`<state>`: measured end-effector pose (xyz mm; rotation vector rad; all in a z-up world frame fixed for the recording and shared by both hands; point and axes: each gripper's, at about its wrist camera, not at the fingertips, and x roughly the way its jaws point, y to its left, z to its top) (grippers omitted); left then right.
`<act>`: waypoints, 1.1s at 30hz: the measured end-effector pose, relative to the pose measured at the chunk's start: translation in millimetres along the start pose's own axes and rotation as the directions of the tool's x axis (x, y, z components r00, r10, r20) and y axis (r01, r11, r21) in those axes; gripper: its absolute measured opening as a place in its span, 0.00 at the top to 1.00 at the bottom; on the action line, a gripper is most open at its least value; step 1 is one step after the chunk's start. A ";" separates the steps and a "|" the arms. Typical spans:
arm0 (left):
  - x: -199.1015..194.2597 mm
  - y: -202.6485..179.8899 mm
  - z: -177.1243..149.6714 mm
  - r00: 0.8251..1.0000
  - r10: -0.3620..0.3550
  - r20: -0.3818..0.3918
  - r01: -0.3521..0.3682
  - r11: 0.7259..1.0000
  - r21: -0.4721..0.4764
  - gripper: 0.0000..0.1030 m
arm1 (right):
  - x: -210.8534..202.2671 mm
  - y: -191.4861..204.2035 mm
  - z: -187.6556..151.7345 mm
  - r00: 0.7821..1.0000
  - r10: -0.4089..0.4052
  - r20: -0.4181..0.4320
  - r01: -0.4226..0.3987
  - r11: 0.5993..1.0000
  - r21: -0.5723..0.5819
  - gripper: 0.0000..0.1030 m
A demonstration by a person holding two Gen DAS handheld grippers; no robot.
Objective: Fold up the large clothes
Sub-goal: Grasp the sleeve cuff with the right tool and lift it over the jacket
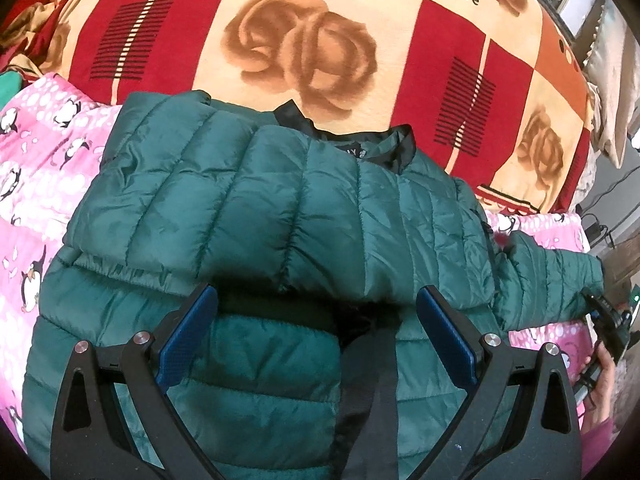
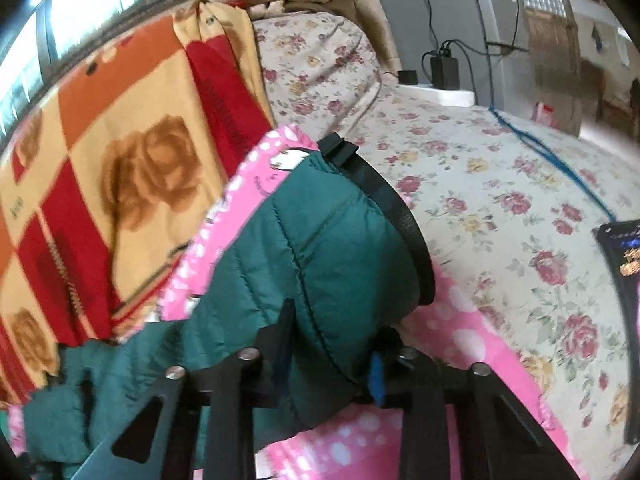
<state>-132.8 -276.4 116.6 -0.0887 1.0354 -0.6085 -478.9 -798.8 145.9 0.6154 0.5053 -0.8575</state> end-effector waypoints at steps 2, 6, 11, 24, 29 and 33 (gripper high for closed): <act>-2.3 0.0 -0.6 1.000 -0.003 0.003 0.003 1.000 0.001 0.03 | -5.4 0.0 -0.6 0.998 0.067 0.000 -0.067 0.997 0.035 0.78; -9.3 -0.5 -1.1 1.000 -0.010 0.016 0.010 1.000 0.009 0.03 | -19.6 12.7 -5.3 0.987 0.161 0.009 -0.161 0.986 0.042 0.80; -19.4 4.1 0.1 0.999 -0.018 0.033 0.018 1.000 -0.004 0.03 | -32.5 43.9 -15.8 0.968 0.250 -0.010 -0.250 0.968 0.005 0.82; -41.0 17.0 7.1 0.997 -0.014 0.076 0.016 1.000 -0.027 0.03 | -53.9 167.3 -54.6 0.888 0.444 -0.122 -0.458 0.878 -0.141 0.82; -42.4 23.1 9.6 0.997 -0.020 0.078 0.023 0.999 -0.032 0.03 | -43.9 210.2 -72.5 0.868 0.463 -0.181 -0.491 0.855 -0.168 0.82; -40.9 31.0 10.4 0.997 -0.020 0.071 0.023 0.999 -0.050 0.03 | -34.9 239.6 -90.3 0.840 0.488 -0.236 -0.529 0.833 -0.160 0.82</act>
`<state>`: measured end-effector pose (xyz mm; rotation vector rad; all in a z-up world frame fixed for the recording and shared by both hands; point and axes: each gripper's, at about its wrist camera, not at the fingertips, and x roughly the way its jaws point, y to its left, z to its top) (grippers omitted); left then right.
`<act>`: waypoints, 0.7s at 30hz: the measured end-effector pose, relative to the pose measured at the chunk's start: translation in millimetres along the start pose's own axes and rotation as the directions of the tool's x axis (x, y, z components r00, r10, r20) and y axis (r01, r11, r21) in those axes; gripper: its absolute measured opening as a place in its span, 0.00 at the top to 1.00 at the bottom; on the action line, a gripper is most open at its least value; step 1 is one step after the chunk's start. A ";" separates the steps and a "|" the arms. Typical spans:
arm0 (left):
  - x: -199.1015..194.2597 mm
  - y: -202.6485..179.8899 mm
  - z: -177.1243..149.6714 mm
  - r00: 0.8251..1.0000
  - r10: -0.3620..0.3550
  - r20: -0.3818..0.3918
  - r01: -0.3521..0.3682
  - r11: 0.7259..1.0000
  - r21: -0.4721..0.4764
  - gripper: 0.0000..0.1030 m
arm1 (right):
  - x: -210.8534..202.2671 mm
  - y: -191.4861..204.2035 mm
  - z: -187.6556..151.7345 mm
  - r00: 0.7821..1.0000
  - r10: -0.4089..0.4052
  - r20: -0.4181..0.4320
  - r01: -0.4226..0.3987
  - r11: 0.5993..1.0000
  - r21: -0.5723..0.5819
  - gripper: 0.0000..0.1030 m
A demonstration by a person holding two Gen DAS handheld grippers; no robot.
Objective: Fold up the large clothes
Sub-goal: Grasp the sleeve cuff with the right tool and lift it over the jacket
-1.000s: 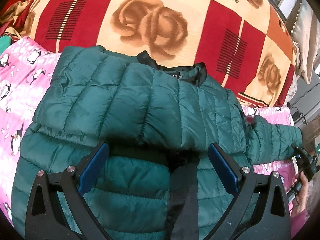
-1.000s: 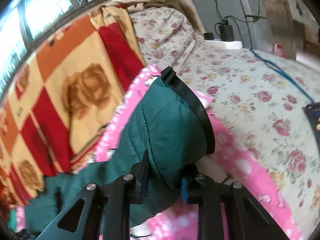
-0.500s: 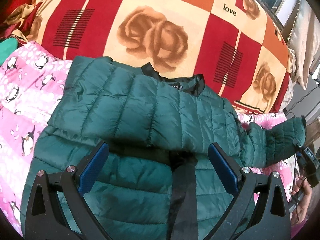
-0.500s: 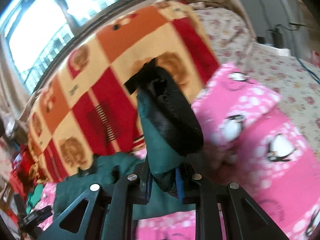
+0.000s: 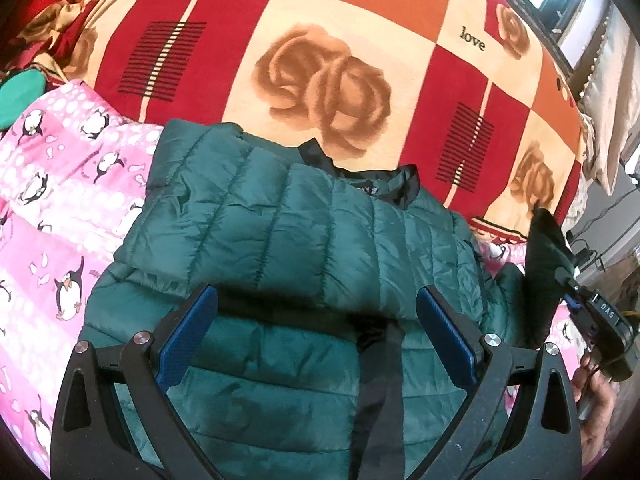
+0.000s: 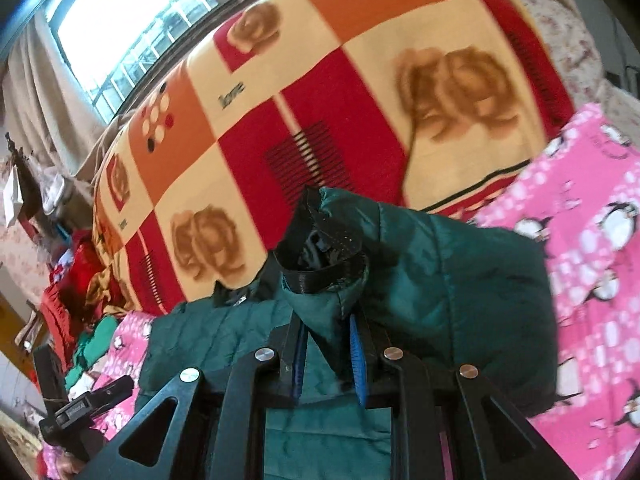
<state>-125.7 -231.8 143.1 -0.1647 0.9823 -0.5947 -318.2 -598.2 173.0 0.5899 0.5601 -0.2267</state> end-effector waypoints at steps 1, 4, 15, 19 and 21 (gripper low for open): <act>0.9 2.2 0.7 1.000 0.000 -0.003 0.000 1.000 -0.005 0.03 | 4.5 4.6 -1.3 1.000 0.006 -0.009 -0.006 1.000 -0.004 0.82; 2.0 7.3 2.3 1.000 -0.004 -0.003 0.004 1.000 -0.017 0.03 | 13.0 13.9 -4.4 1.000 0.015 -0.027 -0.015 1.000 -0.015 0.82; 6.3 17.3 3.4 1.000 -0.015 -0.015 0.014 0.999 -0.032 0.03 | 67.5 62.5 -27.3 0.989 0.070 -0.133 -0.077 0.996 -0.044 0.82; 9.7 23.8 3.9 1.000 -0.015 -0.023 0.014 0.999 -0.045 0.03 | 92.2 75.3 -40.3 0.979 0.082 -0.188 -0.093 0.994 -0.053 0.82; 12.0 26.2 4.0 1.000 -0.014 -0.026 0.013 0.999 -0.047 0.03 | 102.4 79.1 -46.4 0.974 0.083 -0.213 -0.097 0.994 -0.054 0.82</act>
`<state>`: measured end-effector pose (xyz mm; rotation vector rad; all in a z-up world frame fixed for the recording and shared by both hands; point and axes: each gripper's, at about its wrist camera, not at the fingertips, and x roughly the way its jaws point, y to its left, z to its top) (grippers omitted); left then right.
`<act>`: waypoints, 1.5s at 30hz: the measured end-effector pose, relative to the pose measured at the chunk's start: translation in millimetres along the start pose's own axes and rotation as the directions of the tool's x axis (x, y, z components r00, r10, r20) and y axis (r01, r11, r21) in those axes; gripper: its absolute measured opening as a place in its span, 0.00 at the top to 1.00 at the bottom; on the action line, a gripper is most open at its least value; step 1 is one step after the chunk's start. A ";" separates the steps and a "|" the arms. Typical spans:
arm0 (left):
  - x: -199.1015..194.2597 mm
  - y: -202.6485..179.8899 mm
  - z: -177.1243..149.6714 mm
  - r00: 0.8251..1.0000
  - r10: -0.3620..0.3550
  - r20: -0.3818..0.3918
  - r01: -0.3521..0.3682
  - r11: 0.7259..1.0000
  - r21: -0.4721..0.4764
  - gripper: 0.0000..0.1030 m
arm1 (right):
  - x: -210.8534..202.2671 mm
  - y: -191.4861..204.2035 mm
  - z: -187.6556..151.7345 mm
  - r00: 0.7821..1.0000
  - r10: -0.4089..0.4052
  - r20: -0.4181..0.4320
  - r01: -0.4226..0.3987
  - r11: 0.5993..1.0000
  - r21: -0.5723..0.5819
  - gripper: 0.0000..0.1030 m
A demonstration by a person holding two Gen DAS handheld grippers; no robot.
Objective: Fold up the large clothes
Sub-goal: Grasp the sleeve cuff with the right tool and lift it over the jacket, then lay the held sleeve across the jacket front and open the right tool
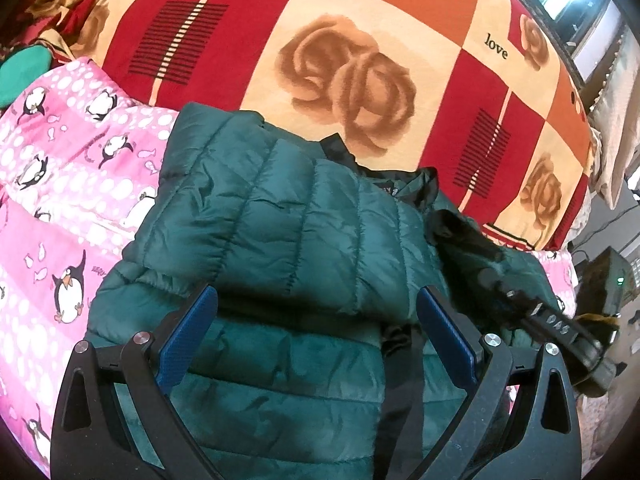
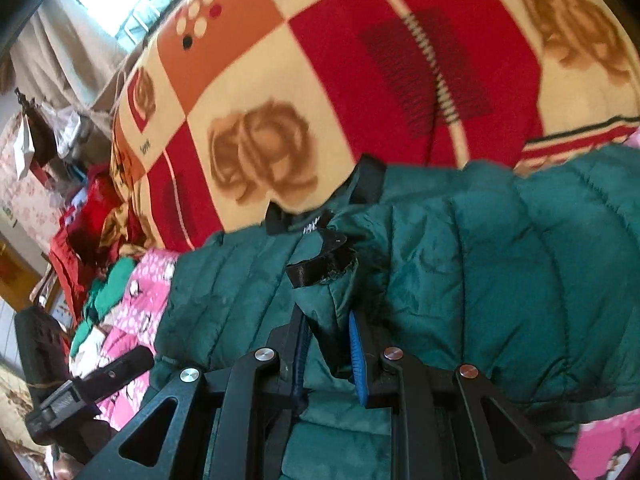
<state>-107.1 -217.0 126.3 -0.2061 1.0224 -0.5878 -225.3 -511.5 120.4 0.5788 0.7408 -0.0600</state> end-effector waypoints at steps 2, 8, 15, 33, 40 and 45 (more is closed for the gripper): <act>1.9 1.9 -0.3 1.000 0.000 -0.002 0.000 1.000 -0.003 0.03 | 18.1 2.0 -7.1 0.999 -0.005 -0.036 0.005 1.000 0.003 0.82; 10.0 7.2 -2.6 1.000 0.003 -0.020 -0.004 1.000 -0.014 0.03 | 34.1 7.1 -16.2 0.998 -0.018 -0.057 0.017 1.000 -0.008 0.82; 5.8 1.1 -3.5 1.000 -0.024 -0.012 0.024 1.000 -0.003 0.03 | 31.4 13.4 -17.1 0.994 -0.060 -0.097 0.053 0.996 -0.066 0.36; 48.0 -86.8 0.1 0.969 -0.224 -0.107 0.220 0.974 -0.045 0.03 | -113.6 -38.1 -28.5 0.968 -0.198 0.152 0.203 0.979 -0.019 0.28; 92.3 -130.1 -8.8 0.985 -0.090 -0.147 0.105 0.990 0.095 0.03 | -140.8 -62.0 -27.7 0.950 -0.232 0.208 0.229 0.973 0.037 0.28; 103.3 -147.4 -6.5 0.983 -0.022 -0.181 0.060 0.977 0.207 0.83 | -159.8 -95.5 -26.2 0.930 -0.278 0.240 0.252 0.959 0.131 0.28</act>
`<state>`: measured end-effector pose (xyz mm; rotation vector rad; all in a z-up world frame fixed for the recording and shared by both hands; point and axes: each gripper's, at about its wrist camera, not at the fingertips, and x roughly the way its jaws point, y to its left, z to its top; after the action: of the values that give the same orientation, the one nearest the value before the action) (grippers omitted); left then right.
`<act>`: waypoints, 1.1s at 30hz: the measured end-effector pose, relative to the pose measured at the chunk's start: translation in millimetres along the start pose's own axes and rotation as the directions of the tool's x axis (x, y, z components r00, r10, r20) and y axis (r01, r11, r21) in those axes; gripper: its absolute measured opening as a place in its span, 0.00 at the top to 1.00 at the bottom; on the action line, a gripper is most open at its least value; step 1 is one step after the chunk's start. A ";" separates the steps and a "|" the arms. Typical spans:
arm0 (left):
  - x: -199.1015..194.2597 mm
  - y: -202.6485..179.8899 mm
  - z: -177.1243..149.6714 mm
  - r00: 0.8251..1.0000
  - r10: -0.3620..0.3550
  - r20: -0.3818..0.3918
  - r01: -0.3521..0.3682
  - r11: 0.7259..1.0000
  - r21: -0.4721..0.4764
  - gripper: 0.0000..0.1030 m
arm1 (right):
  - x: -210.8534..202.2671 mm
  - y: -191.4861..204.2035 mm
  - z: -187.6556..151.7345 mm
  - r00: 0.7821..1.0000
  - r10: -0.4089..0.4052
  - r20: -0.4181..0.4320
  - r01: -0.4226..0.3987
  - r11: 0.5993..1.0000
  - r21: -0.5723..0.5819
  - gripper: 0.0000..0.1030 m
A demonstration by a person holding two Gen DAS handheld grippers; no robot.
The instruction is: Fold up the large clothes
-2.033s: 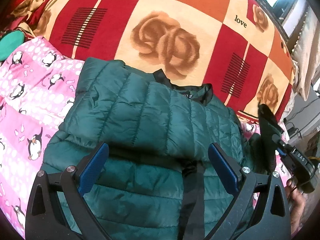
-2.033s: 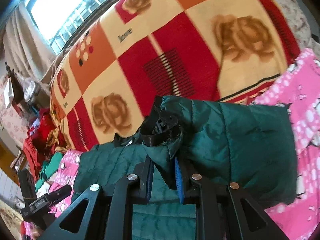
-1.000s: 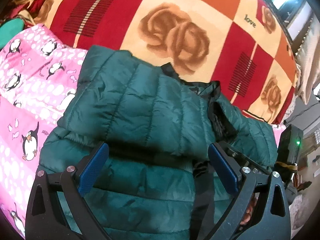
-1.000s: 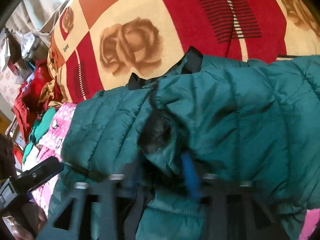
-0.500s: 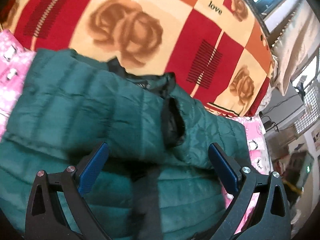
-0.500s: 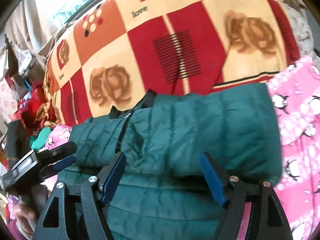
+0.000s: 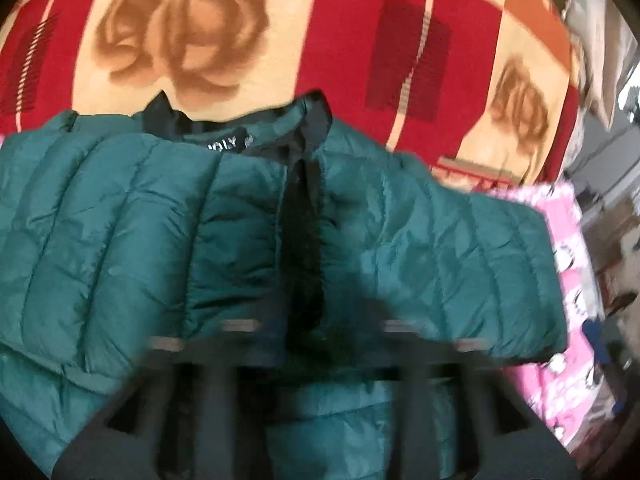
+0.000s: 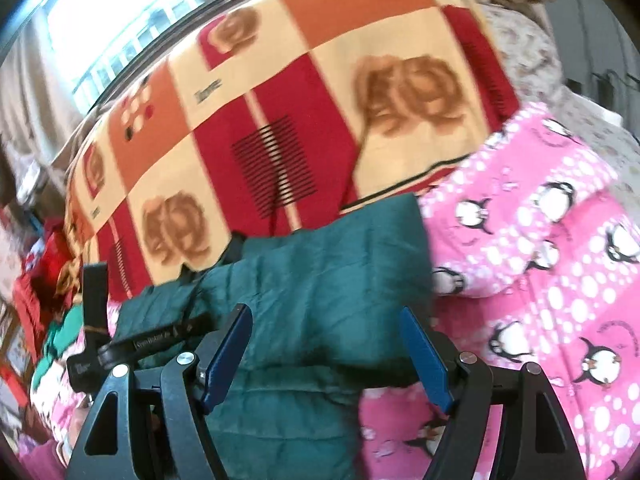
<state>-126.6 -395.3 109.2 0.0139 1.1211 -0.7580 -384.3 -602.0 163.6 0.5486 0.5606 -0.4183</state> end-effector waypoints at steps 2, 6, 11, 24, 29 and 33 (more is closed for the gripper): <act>-5.1 3.6 1.9 1.000 -0.026 0.018 0.026 1.000 -0.016 0.87 | -0.8 -10.4 2.1 1.000 -0.010 0.007 0.009 0.999 0.036 0.28; -31.9 13.2 6.9 0.995 0.002 0.101 -0.002 1.000 0.001 0.91 | 1.3 -21.2 2.9 1.000 -0.021 0.005 0.021 0.997 0.078 0.28; -70.7 44.0 13.1 0.981 0.055 0.186 -0.055 0.998 -0.004 0.92 | 15.2 -22.2 2.9 1.000 0.010 -0.027 -0.007 0.994 0.108 0.28; -119.8 133.3 1.2 0.931 0.226 0.288 -0.227 0.973 -0.030 0.92 | 93.7 47.0 -0.5 0.984 0.084 -0.160 -0.096 0.993 -0.068 0.28; -110.5 154.3 -9.4 0.933 0.249 0.259 -0.245 0.968 -0.052 0.92 | 142.7 86.6 -9.5 0.971 0.053 -0.232 -0.103 0.972 -0.209 0.28; -100.3 165.8 -16.1 0.939 0.262 0.223 -0.254 0.965 -0.066 0.92 | 173.3 107.2 -17.5 0.960 0.020 -0.280 -0.109 0.946 -0.306 0.28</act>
<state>-69.4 -210.2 124.7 0.0406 0.8899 -0.4894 -202.8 -546.8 87.3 0.3121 0.8564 -0.1814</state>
